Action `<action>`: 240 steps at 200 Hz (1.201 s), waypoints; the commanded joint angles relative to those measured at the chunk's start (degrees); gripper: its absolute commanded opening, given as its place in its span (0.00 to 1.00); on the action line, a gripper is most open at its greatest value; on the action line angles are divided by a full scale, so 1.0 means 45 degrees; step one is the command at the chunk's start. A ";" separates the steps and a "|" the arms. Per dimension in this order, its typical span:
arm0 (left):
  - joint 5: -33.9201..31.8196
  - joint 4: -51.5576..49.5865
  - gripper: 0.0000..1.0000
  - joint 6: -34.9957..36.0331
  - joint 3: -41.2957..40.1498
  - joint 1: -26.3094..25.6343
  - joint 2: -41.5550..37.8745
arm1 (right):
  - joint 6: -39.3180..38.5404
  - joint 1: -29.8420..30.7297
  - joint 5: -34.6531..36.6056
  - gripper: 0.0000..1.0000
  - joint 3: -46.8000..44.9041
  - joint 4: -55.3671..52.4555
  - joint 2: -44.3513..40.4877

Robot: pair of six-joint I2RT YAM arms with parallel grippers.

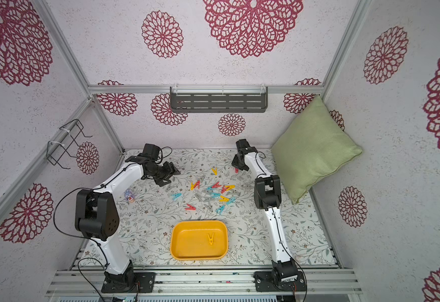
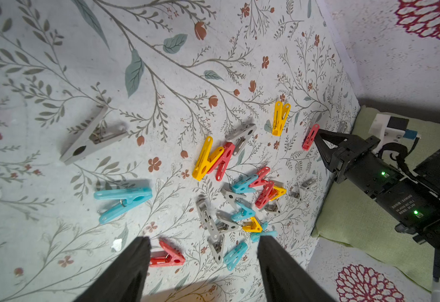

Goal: Put the clothespins into the storage box
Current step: Pick up the clothespin from the center of the board, then place the clothespin in the storage box.

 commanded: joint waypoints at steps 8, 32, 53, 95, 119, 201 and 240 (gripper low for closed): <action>-0.0309 0.0045 0.73 0.0055 -0.0434 0.0056 -0.0969 | -0.0488 0.0328 -0.0303 0.03 -0.0639 -0.0019 -0.1268; -0.0486 0.0148 0.73 -0.0116 -0.0981 0.0072 -0.1449 | -0.1089 0.0803 -0.0716 0.01 -0.1515 0.0338 -0.2344; -0.0665 0.0240 0.73 -0.0261 -0.1574 0.0054 -0.1915 | -0.1688 0.1368 -0.0912 0.01 -0.2559 0.0668 -0.3413; -0.1129 0.0296 0.73 -0.0501 -0.2799 0.0108 -0.2811 | -0.2996 0.2724 -0.2203 0.01 -0.5389 0.1716 -0.5943; -0.1326 0.0314 0.73 -0.0625 -0.3394 0.0171 -0.3258 | -0.3709 0.3561 -0.2941 0.01 -0.7340 0.2313 -0.7537; -0.1534 0.0682 0.73 -0.1243 -0.5342 0.0435 -0.4675 | -0.4575 0.5939 -0.4863 0.02 -1.4535 0.4244 -1.2954; -0.1266 0.1377 0.73 -0.1840 -0.6243 0.0376 -0.5092 | -0.4555 0.7117 -0.4989 0.02 -1.6210 0.4184 -1.4237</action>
